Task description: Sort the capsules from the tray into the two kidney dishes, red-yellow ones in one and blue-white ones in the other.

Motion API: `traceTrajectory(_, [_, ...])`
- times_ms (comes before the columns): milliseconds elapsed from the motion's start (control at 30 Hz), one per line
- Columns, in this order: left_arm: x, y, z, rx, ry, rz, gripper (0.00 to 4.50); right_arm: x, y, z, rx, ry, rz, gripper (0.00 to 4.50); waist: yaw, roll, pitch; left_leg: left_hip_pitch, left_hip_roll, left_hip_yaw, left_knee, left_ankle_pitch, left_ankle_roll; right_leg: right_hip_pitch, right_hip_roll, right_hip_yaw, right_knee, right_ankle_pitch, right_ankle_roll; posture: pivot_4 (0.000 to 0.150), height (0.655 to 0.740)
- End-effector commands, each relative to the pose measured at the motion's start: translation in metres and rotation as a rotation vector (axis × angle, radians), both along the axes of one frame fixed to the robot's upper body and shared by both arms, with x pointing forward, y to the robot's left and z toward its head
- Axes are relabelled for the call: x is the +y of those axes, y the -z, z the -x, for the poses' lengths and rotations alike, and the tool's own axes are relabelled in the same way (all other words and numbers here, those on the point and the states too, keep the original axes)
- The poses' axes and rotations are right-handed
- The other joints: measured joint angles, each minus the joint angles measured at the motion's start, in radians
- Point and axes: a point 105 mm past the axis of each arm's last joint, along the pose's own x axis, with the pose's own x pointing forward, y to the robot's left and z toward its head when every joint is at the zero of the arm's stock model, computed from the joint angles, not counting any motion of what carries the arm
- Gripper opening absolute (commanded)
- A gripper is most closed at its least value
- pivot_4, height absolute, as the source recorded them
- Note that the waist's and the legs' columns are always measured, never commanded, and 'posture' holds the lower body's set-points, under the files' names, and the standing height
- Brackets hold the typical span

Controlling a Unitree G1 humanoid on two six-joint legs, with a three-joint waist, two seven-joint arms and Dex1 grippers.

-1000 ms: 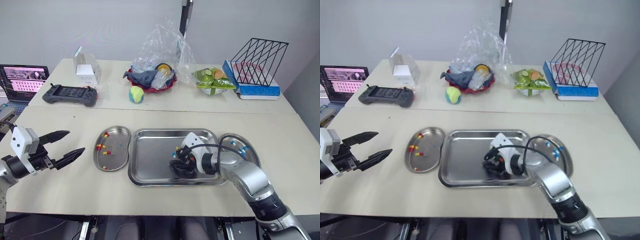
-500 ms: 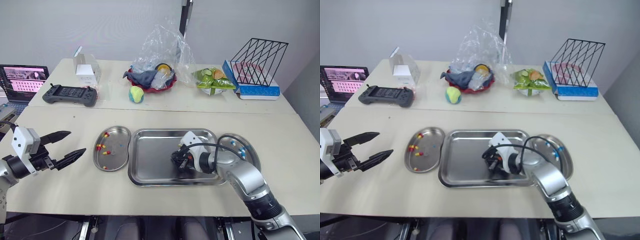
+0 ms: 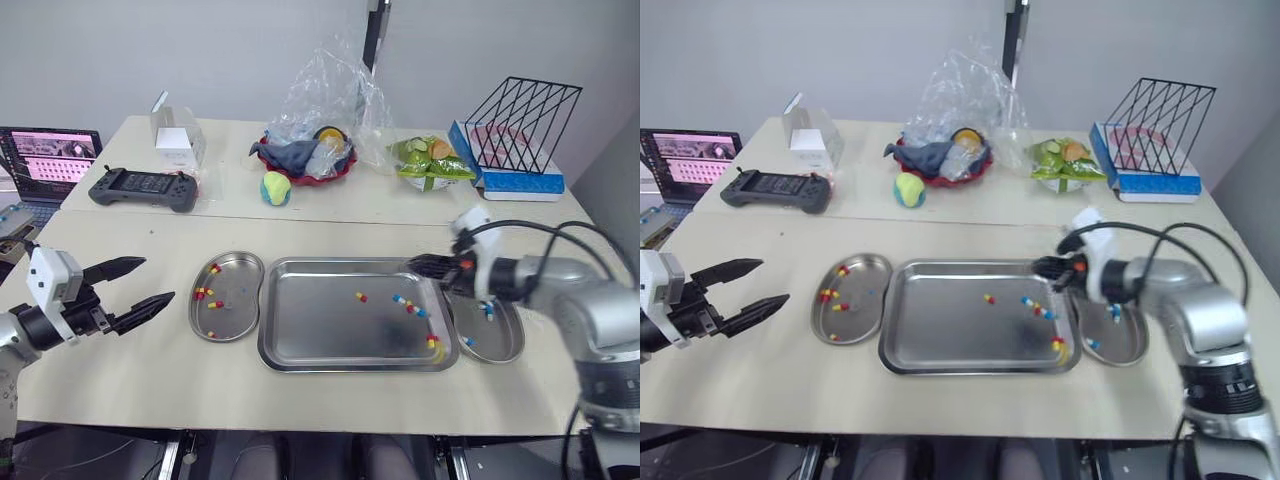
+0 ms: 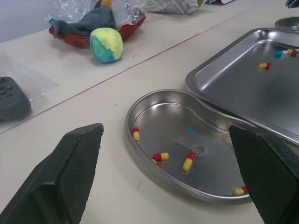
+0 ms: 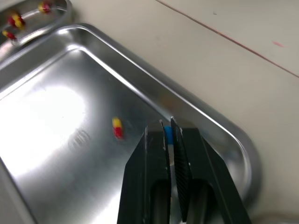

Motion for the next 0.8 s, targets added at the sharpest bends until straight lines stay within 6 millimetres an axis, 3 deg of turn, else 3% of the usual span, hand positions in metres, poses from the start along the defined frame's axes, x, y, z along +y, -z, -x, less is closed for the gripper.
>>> traceTrajectory(33, [0.0,-0.008,-0.002,-0.03,0.013,-0.025,4.5,-0.042,-0.013,-0.003,-0.061,0.078,0.054,0.03,-0.001,0.0,0.0,0.0,0.0,0.0,0.0,0.0,0.0,0.0,0.0,0.0,0.0,0.0,0.0,0.15,0.7204])
traceTrajectory(167, [-0.001,-0.008,-0.004,-0.03,0.019,-0.024,4.5,-0.056,-0.006,0.0,-0.045,0.091,0.081,0.03,-0.016,0.0,0.0,0.0,0.001,0.0,0.0,0.0,0.0,-0.001,0.003,0.001,0.0,0.0,0.0,0.15,0.7204])
traceTrajectory(333, [-0.001,-0.008,-0.004,-0.027,0.023,-0.022,4.5,-0.058,0.022,0.013,0.024,0.106,0.068,0.03,-0.014,0.0,0.0,0.0,0.002,0.0,0.0,0.0,0.0,0.0,0.002,0.002,0.001,0.0,0.0,0.15,0.7204])
traceTrajectory(500, [0.0,-0.008,-0.005,-0.028,0.022,-0.023,4.5,-0.063,0.022,0.016,0.019,0.124,0.065,1.71,-0.013,0.0,0.0,0.0,0.001,0.0,0.001,0.0,0.0,0.0,0.001,0.002,0.001,0.001,0.001,0.15,0.7204])
traceTrajectory(700, [0.007,-0.008,-0.008,-0.046,-0.021,-0.029,4.5,-0.083,0.005,0.014,-0.067,0.151,0.042,3.76,-0.011,0.0,0.0,0.0,0.001,0.0,0.001,0.0,0.0,0.0,0.001,0.002,0.001,0.001,0.001,0.15,0.7204])
traceTrajectory(767, [0.016,-0.01,-0.011,-0.072,-0.077,-0.02,4.5,-0.098,-0.003,0.013,-0.13,0.186,0.019,4.47,-0.011,0.0,0.0,0.0,0.001,0.0,0.001,0.0,0.0,0.0,0.001,0.002,0.001,0.001,0.001,0.15,0.7204])
traceTrajectory(800, [0.022,-0.01,-0.013,-0.086,-0.112,-0.011,4.5,-0.106,-0.006,0.012,-0.16,0.21,0.01,4.49,-0.011,0.0,0.0,0.0,0.001,0.0,0.001,0.0,0.0,0.0,0.001,0.002,0.001,0.001,0.001,0.15,0.7204])
